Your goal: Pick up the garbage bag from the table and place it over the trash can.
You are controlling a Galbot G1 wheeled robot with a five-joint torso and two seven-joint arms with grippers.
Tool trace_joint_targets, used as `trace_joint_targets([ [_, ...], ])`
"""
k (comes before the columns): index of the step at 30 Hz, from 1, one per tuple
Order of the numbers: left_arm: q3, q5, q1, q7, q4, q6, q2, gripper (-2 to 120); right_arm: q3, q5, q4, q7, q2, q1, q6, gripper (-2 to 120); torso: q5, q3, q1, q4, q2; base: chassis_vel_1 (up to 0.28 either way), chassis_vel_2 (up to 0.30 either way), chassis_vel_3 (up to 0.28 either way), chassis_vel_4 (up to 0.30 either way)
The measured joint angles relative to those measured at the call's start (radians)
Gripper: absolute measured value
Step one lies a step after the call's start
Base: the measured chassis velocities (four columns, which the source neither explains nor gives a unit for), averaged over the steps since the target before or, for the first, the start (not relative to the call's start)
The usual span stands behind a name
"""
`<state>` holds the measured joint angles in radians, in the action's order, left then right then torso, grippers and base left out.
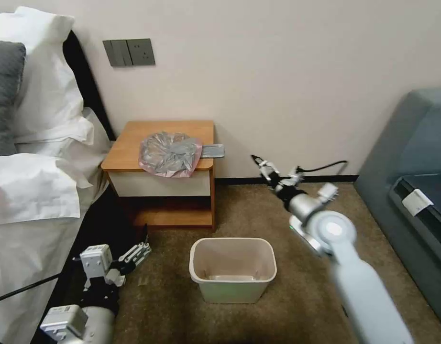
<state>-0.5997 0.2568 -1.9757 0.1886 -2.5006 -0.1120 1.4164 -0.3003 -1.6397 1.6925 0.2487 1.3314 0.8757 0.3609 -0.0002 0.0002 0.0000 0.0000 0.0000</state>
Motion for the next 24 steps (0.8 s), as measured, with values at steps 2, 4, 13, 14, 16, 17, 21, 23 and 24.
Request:
trace_joint_targets([
  [2,0.000,0.000,0.000,0.000,0.000,0.000,0.000,100,0.000,-0.023,-0.043,-0.010,0.019,-0.025,0.005,100,-0.0001,0.000,0.000,0.0001,0.000,0.000,0.000,0.000,0.000],
  [4,0.000,0.002,-0.005,0.002,0.000,0.000,0.001,100,0.000,-0.039,-0.121,-0.044,0.055,-0.067,0.011,100,0.0001,0.000,0.000,0.0000,0.000,0.000,0.000,0.000,0.000],
  [13,0.013,0.008,-0.041,0.011,0.001,0.000,0.017,100,0.036,-0.022,-0.234,-0.094,0.113,-0.146,0.020,100,0.0000,0.000,0.000,-0.0001,0.000,0.000,0.000,0.000,0.000],
  [14,0.012,0.008,-0.042,0.011,0.001,0.000,0.022,100,0.046,-0.011,-0.254,-0.097,0.119,-0.159,0.019,100,0.0001,0.000,0.000,-0.0001,0.000,0.000,0.000,0.000,0.000],
  [16,0.011,0.006,-0.043,0.011,0.001,0.000,0.028,100,0.057,0.008,-0.286,-0.109,0.128,-0.179,0.016,100,0.0001,0.000,0.000,0.0001,0.000,0.000,0.000,0.000,0.000],
  [17,0.011,0.005,-0.043,0.011,0.001,-0.001,0.030,100,0.060,0.017,-0.302,-0.114,0.133,-0.189,0.013,100,0.0001,0.000,0.000,0.0001,0.000,0.000,0.000,0.000,0.000],
  [21,0.010,0.005,-0.043,0.011,0.001,-0.001,0.031,100,0.067,0.027,-0.330,-0.122,0.139,-0.208,0.007,96,0.0001,0.000,0.000,-0.0001,0.000,0.000,0.000,0.000,0.000],
  [23,0.010,0.005,-0.043,0.011,0.001,-0.001,0.031,100,0.070,0.030,-0.338,-0.125,0.142,-0.213,0.003,91,0.0001,0.000,0.000,0.0000,0.000,0.000,0.000,0.000,0.000],
  [24,0.011,0.005,-0.043,0.011,0.001,-0.001,0.031,100,0.072,0.032,-0.342,-0.126,0.143,-0.216,0.002,88,0.0000,0.000,0.000,0.0000,0.000,0.000,0.000,0.000,0.000],
])
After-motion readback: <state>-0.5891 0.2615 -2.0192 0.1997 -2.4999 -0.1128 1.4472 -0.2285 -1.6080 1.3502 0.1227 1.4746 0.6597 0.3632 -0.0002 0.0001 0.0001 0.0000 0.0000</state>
